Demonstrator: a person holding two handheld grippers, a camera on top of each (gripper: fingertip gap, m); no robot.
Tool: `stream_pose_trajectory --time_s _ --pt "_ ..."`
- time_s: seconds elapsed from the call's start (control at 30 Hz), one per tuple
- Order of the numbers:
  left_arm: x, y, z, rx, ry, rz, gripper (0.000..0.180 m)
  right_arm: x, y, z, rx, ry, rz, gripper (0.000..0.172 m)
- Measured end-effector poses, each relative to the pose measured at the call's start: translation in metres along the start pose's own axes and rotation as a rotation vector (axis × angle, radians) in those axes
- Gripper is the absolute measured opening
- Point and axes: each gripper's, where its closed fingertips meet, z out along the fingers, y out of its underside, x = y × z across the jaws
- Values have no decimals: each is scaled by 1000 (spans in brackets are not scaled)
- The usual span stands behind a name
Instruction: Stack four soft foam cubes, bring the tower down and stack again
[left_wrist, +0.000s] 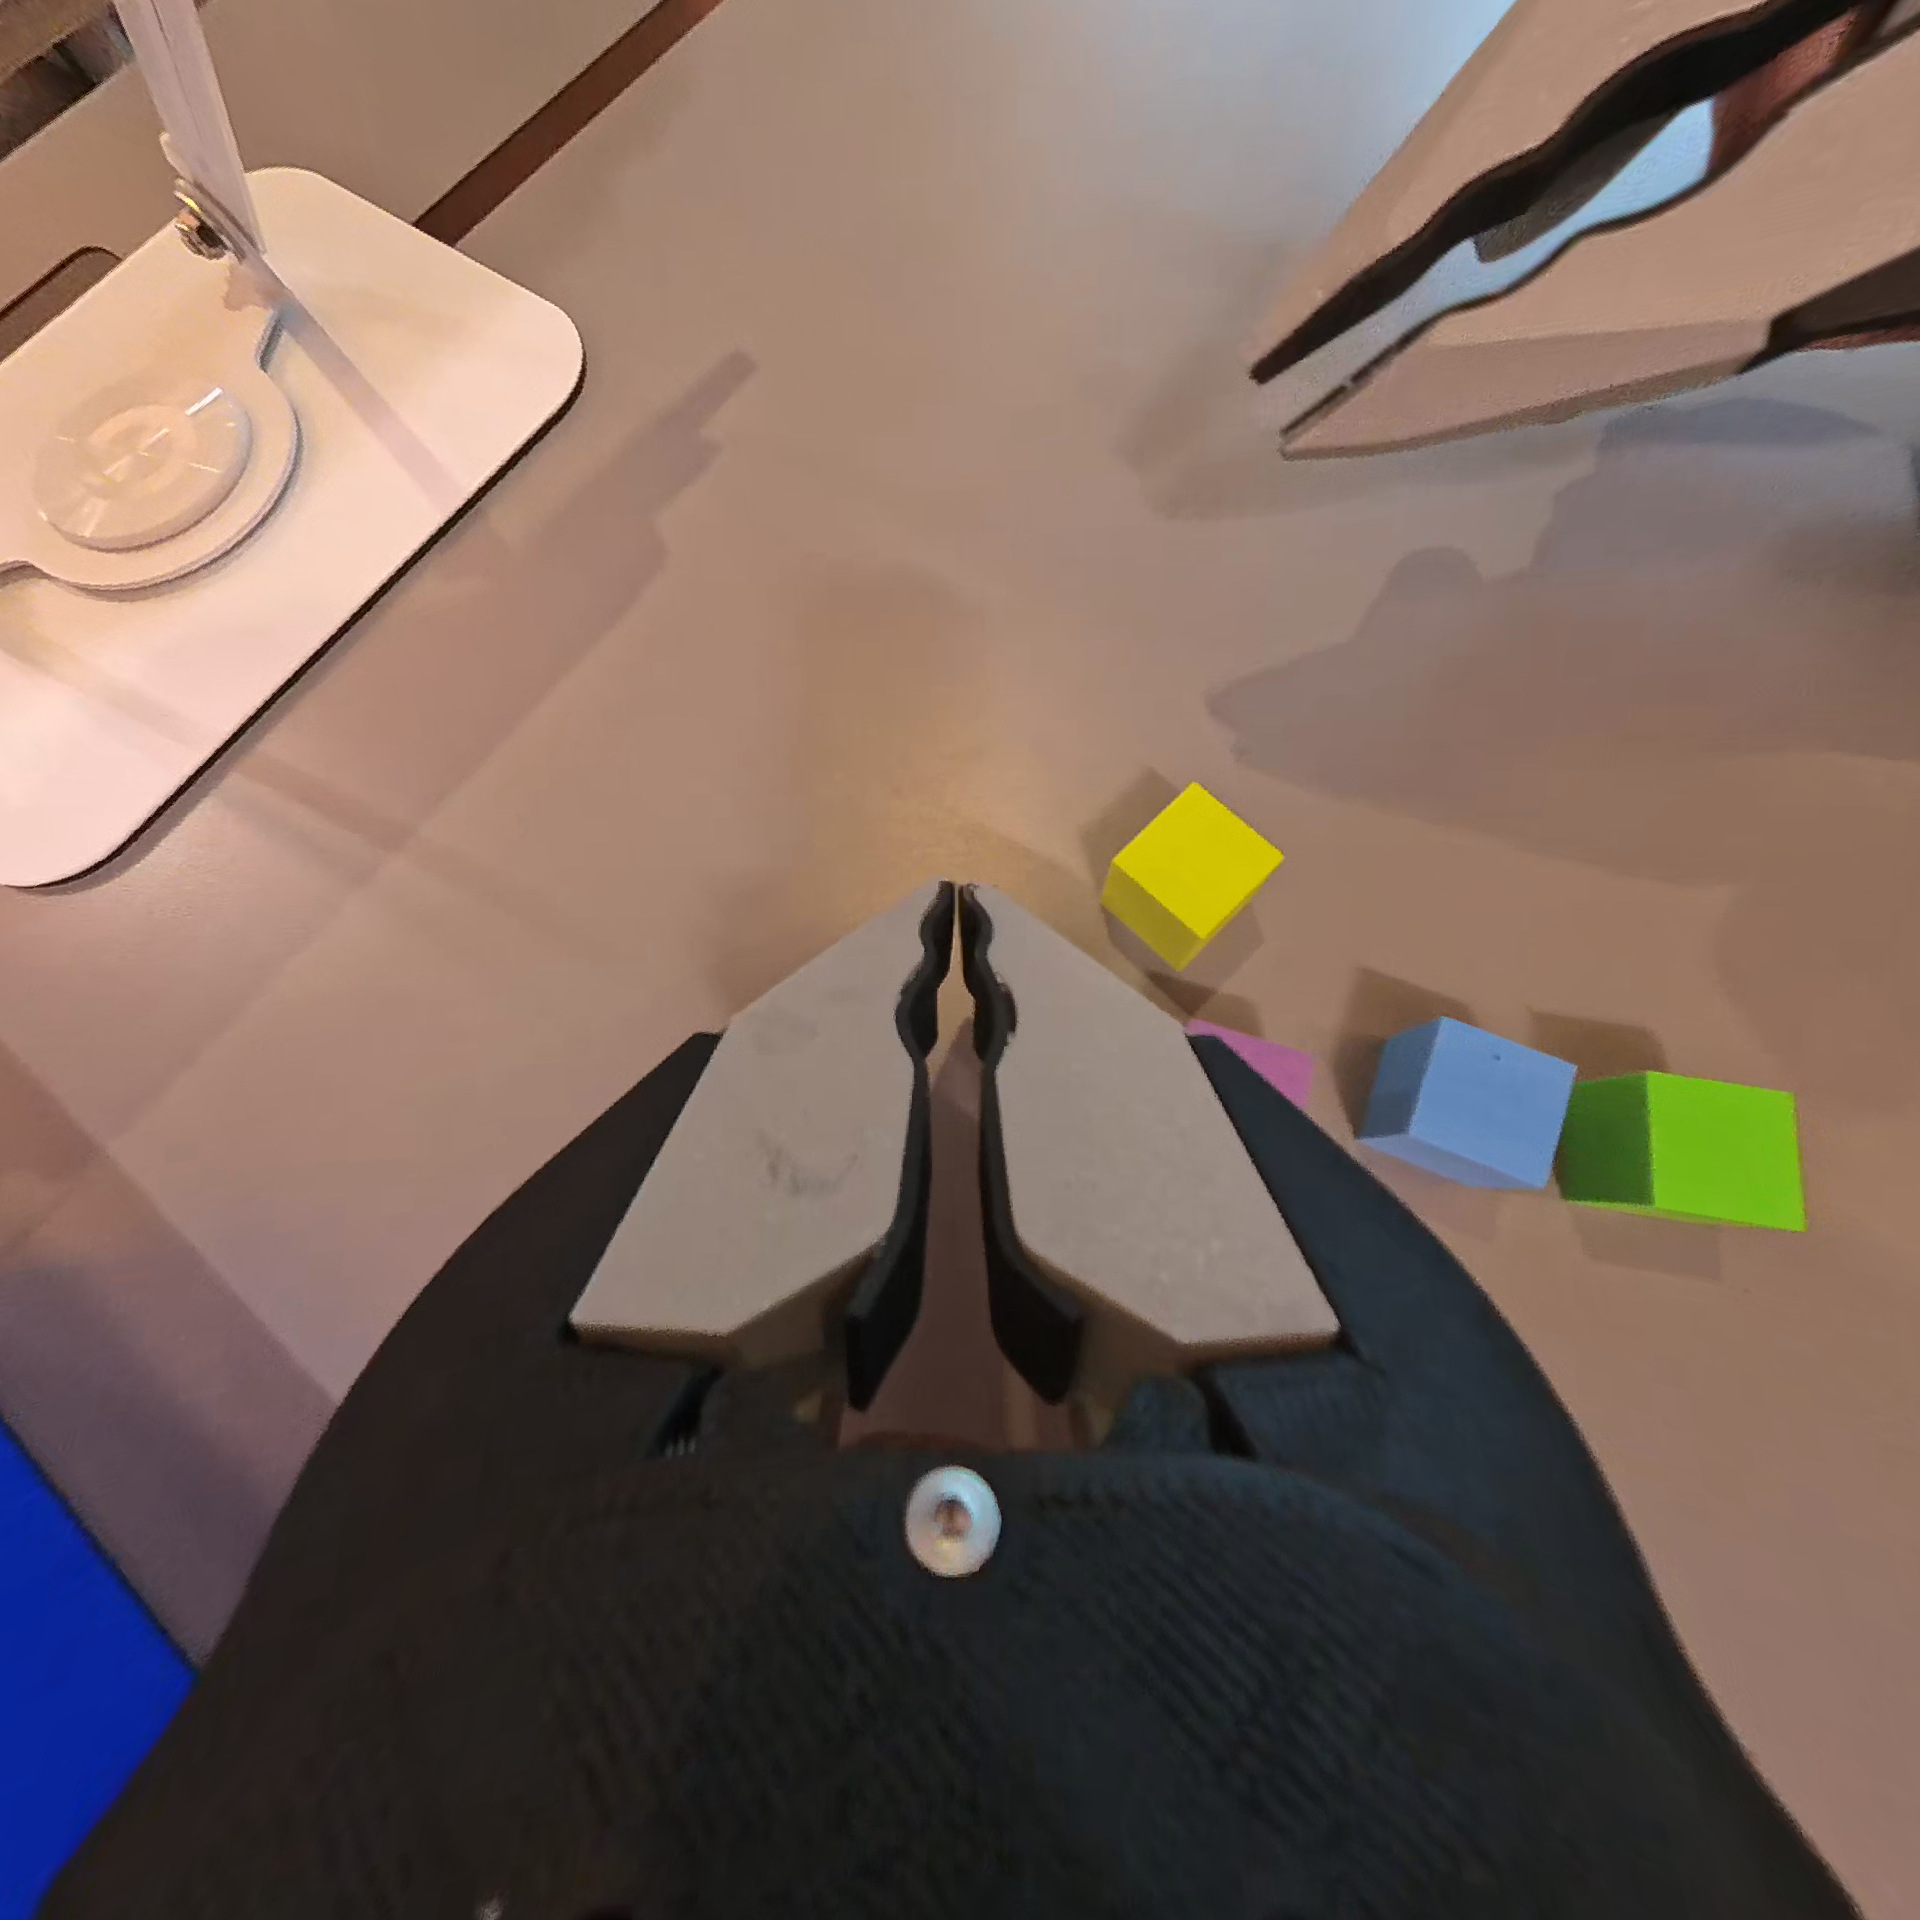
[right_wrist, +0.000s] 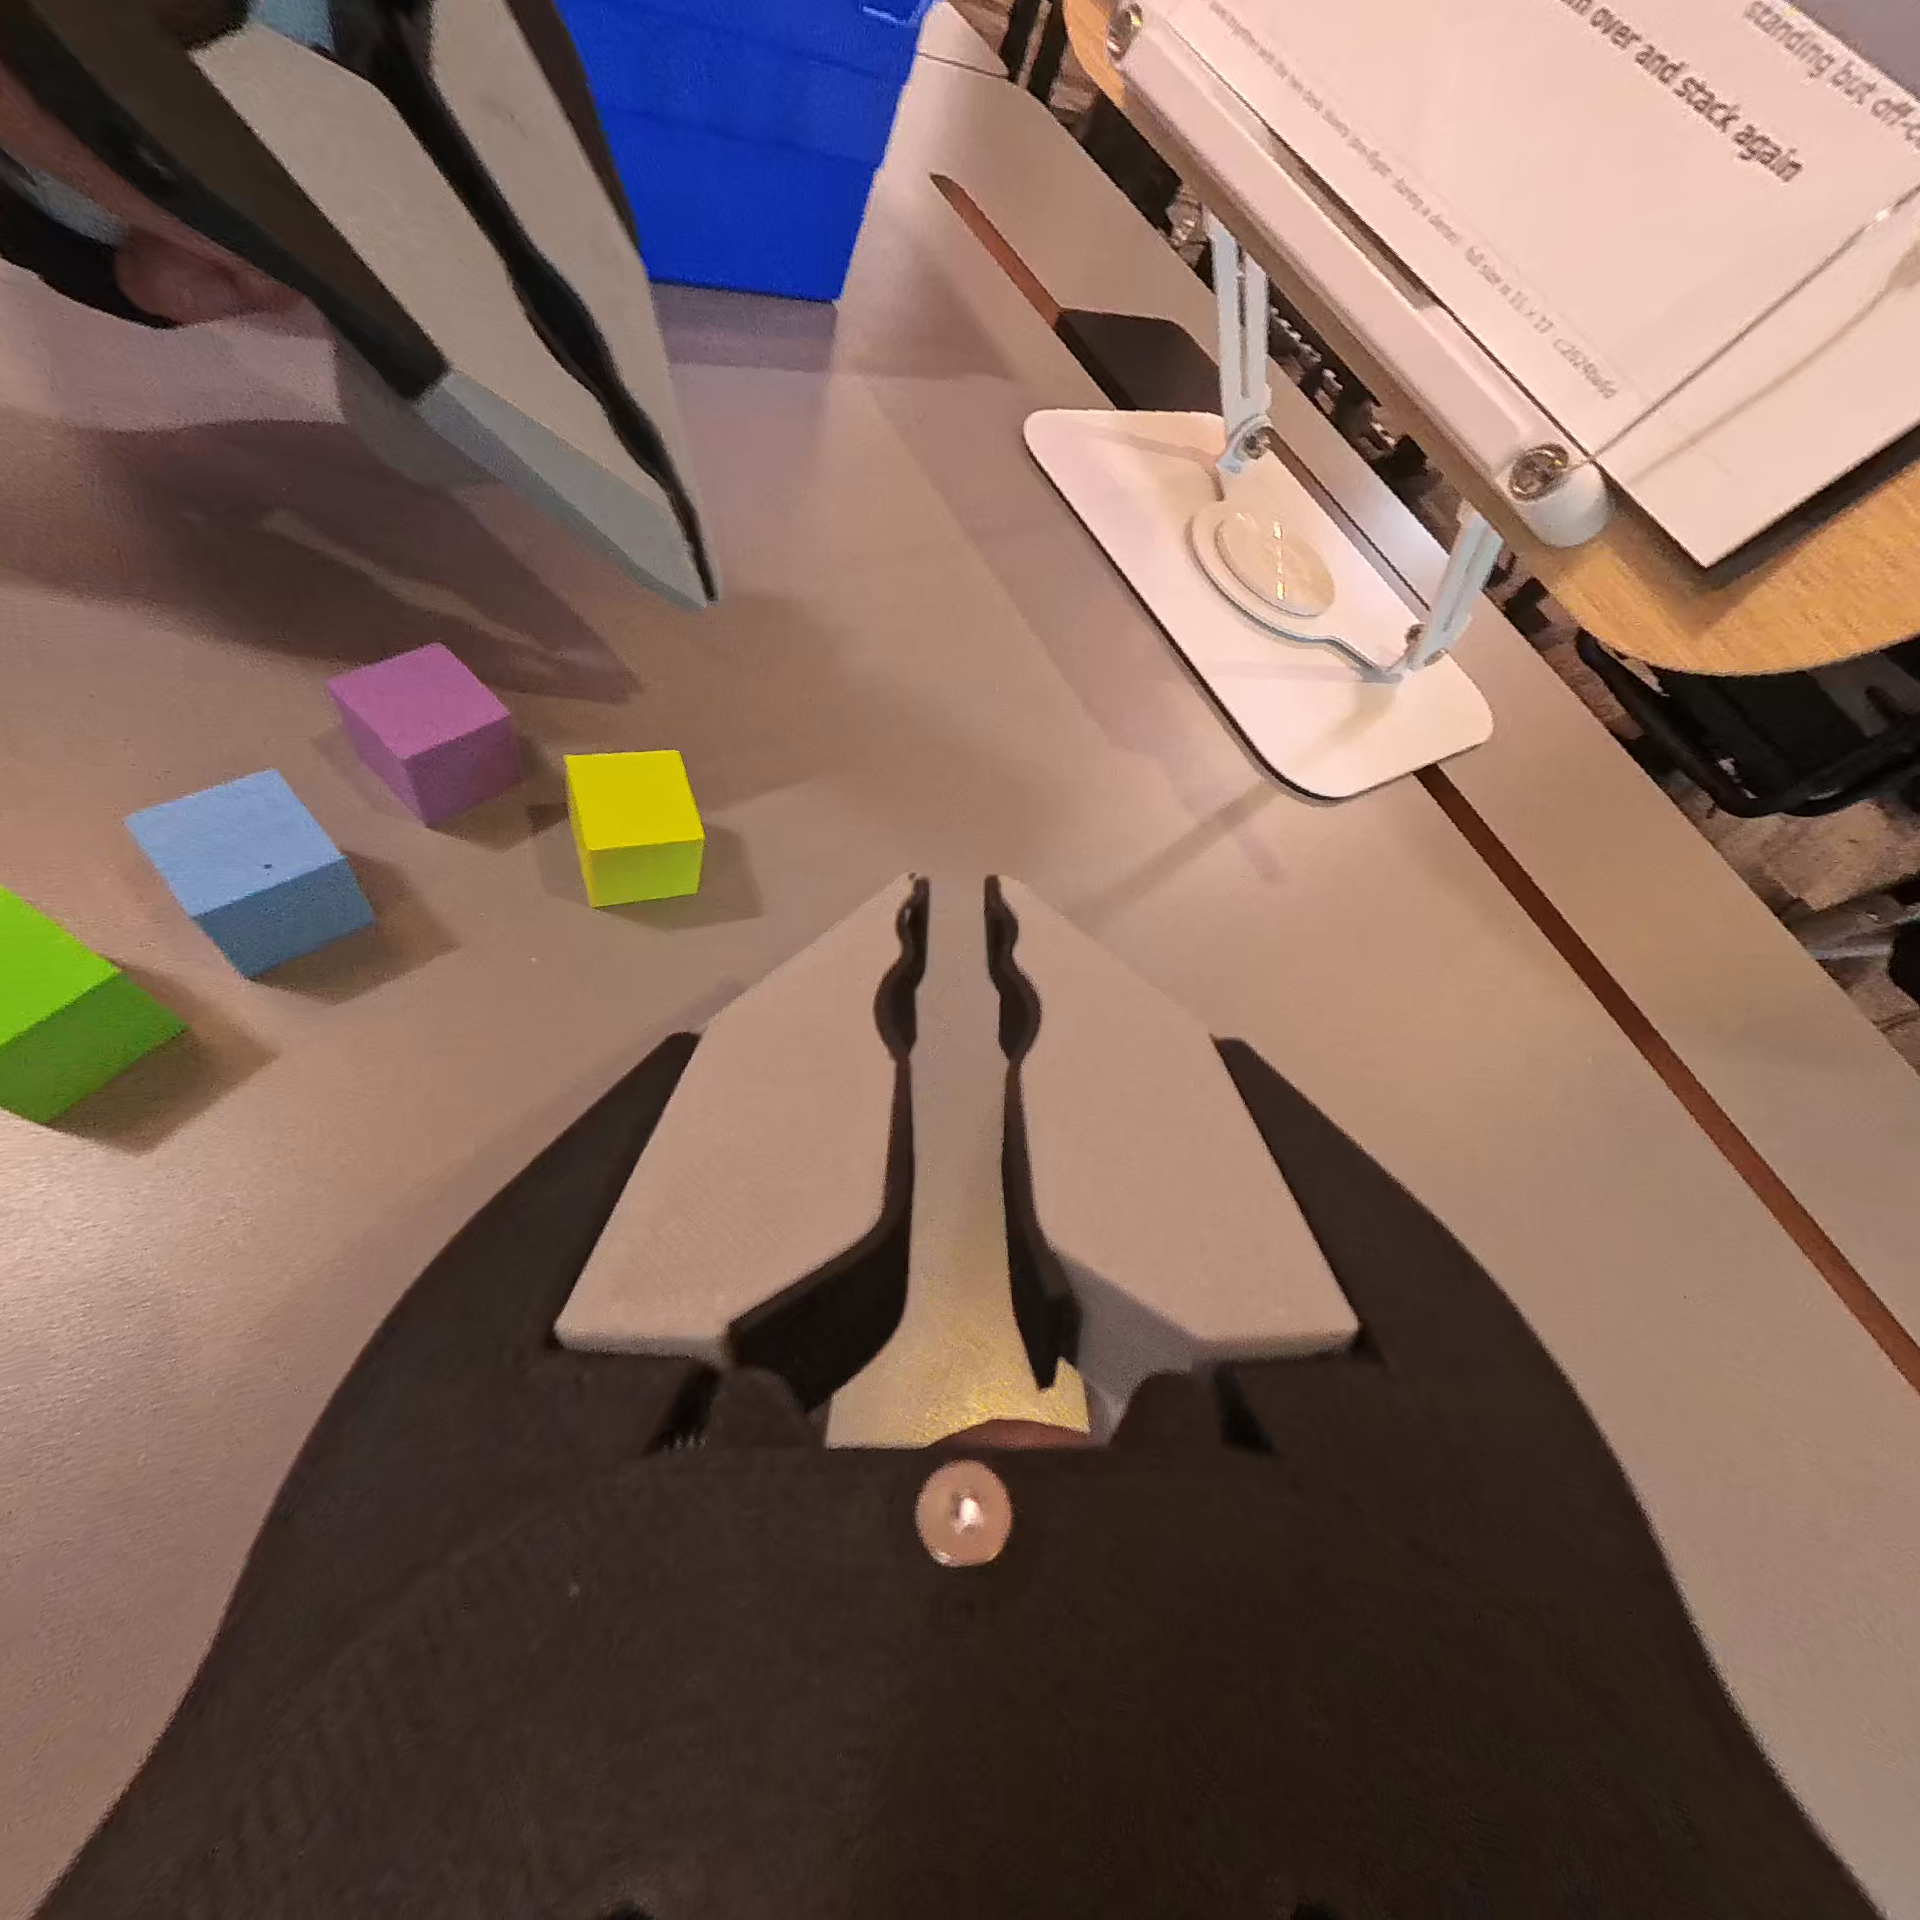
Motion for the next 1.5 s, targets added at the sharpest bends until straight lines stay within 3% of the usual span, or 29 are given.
stream_pose_trajectory --time_s 0.17,0.5,0.67,0.77,0.83,1.0,1.27,1.5 --pt "-4 2 1 -7 -20 -3 2 -16 -8 -1 41 -75 -4 18" --pt "-9 7 4 -29 -43 -1 8 -49 -15 0 68 -206 -70 21" --pt "-12 11 6 -48 -57 2 10 -104 -36 -23 186 -484 -129 21" --pt "-14 12 7 -53 -69 4 11 -145 -39 -42 190 -718 -140 21" --pt "-15 13 7 -58 -77 10 11 -161 -34 -47 162 -786 -175 22" --pt "-14 14 8 -67 -76 19 12 -167 -17 -39 69 -783 -212 32" --pt "-13 14 8 -69 -75 26 13 -163 7 -24 -31 -755 -223 31" --pt "-13 13 8 -67 -76 27 13 -148 4 -29 -23 -722 -216 26"
